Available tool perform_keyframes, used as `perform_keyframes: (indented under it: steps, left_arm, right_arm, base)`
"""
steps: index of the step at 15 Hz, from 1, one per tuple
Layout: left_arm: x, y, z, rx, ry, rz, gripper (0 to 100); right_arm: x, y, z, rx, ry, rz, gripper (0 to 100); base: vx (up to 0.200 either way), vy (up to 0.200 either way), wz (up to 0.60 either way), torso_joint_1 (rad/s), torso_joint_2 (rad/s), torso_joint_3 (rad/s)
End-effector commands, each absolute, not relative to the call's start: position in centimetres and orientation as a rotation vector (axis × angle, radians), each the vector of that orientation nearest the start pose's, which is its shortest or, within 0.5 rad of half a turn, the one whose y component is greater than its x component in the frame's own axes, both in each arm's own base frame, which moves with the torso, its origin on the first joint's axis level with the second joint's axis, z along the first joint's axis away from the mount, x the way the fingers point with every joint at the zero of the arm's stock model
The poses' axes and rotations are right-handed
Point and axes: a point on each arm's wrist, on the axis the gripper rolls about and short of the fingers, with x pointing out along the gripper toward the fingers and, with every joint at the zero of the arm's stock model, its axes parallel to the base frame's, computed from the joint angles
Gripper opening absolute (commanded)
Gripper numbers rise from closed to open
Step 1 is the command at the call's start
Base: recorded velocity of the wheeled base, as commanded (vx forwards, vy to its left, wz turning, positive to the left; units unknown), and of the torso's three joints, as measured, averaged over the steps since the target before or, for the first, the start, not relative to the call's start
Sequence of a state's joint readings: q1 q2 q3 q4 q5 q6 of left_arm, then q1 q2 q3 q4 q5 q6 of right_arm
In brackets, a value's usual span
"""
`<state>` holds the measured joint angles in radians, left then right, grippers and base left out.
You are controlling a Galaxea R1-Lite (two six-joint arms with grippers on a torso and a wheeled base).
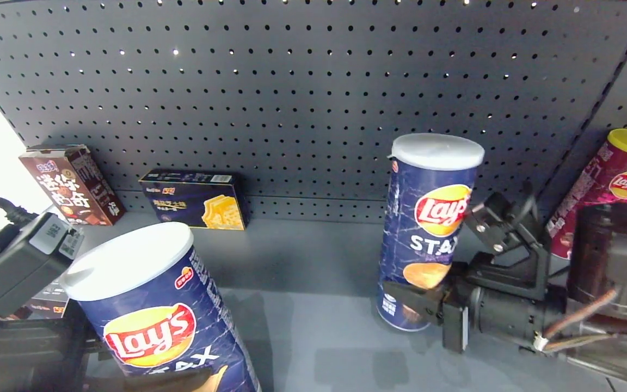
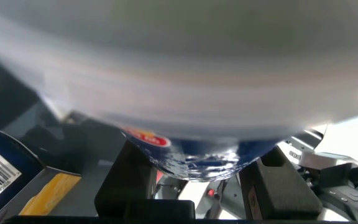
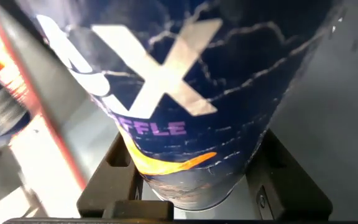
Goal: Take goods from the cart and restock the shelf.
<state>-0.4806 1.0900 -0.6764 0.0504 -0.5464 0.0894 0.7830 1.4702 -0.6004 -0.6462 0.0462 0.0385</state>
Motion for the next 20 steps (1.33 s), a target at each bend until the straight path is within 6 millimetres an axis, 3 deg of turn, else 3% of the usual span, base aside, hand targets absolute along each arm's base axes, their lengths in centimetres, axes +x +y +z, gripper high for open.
perform_keyframes:
  steps: [1,2,6,11,14,20]
  left_arm:
    - [11.8,-7.5,22.1,0.064,0.435,-1.029,0]
    - [11.8,-7.5,22.1,0.064,0.434,-1.03,0]
    - [11.8,-7.5,22.1,0.064,0.434,-1.03,0]
    - [11.8,-7.5,22.1,0.064,0.437,-1.028,0]
    - [11.8,-7.5,22.1,0.064,0.437,-1.025,0]
    - [11.7,-7.3,22.1,0.063,0.434,-1.022,0]
  right_arm:
    - [13.5,15.1,19.3,-0.026,0.204,0.849,0]
    - [12.7,14.5,18.6,-0.013,0.21,0.851,0]
    - [12.2,14.0,16.7,-0.004,0.213,0.847,0]
    - [12.9,14.8,15.5,0.026,0.239,0.842,0]
    - [14.3,16.2,14.2,0.023,0.243,0.84,0]
    - [14.9,16.7,13.5,0.007,0.265,0.832,0]
  base:
    - [0.0,0.0,0.0,0.0,0.0,0.0]
    - [0.0,0.0,0.0,0.0,0.0,0.0]
    - [0.0,0.0,0.0,0.0,0.0,0.0]
    - [0.0,0.0,0.0,0.0,0.0,0.0]
    - [0.0,0.0,0.0,0.0,0.0,0.0]
    - [0.0,0.0,0.0,0.0,0.0,0.0]
